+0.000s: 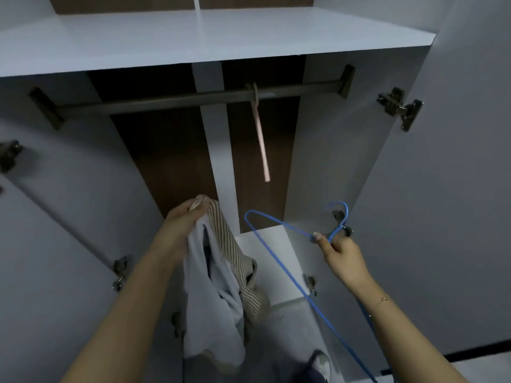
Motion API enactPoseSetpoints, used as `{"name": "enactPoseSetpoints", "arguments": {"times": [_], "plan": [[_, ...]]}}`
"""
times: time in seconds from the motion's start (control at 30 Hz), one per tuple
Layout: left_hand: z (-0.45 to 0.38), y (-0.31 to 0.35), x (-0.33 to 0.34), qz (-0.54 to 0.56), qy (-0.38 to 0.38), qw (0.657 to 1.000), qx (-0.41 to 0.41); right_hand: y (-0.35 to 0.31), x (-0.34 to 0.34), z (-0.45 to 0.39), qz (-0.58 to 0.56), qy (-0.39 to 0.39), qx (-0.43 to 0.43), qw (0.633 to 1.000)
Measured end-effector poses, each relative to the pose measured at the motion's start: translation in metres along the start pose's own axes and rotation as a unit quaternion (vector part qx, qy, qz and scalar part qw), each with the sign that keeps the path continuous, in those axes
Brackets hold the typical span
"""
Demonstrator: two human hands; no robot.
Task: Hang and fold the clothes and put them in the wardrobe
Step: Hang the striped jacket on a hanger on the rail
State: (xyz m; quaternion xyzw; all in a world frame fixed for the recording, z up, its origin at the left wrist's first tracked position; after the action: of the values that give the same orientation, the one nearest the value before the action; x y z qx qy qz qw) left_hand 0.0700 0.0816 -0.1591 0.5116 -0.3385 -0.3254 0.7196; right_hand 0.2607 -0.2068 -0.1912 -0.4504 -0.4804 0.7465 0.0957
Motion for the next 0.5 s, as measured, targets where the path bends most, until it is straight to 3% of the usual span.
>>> {"name": "enactPoseSetpoints", "arguments": {"times": [0.13, 0.37, 0.5], "plan": [[0.013, 0.026, -0.019, -0.105, 0.017, 0.994, 0.032, -0.001, 0.025, 0.012, -0.138, -0.097, -0.042, 0.985], [0.021, 0.062, -0.037, -0.173, 0.08, 0.98, 0.06, -0.02, 0.031, 0.01, -0.185, -0.186, -0.091, 0.961], [0.022, 0.075, -0.019, -0.208, 0.068, 0.972, 0.081, -0.044, 0.05, 0.002, -0.183, -0.222, -0.119, 0.95]]}}
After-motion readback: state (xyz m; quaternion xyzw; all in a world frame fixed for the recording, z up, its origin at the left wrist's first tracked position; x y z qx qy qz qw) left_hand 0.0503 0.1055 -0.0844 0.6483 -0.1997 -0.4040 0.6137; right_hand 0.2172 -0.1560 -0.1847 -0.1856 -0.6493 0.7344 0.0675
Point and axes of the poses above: each hand's wrist, its own z-axis away from the middle knuckle, its own x-axis out of the palm, y = z × x, the point moved 10 cm from there along -z, towards the middle knuckle, and after that the axes turned 13 degrees about -y, right-handed, at the moved point
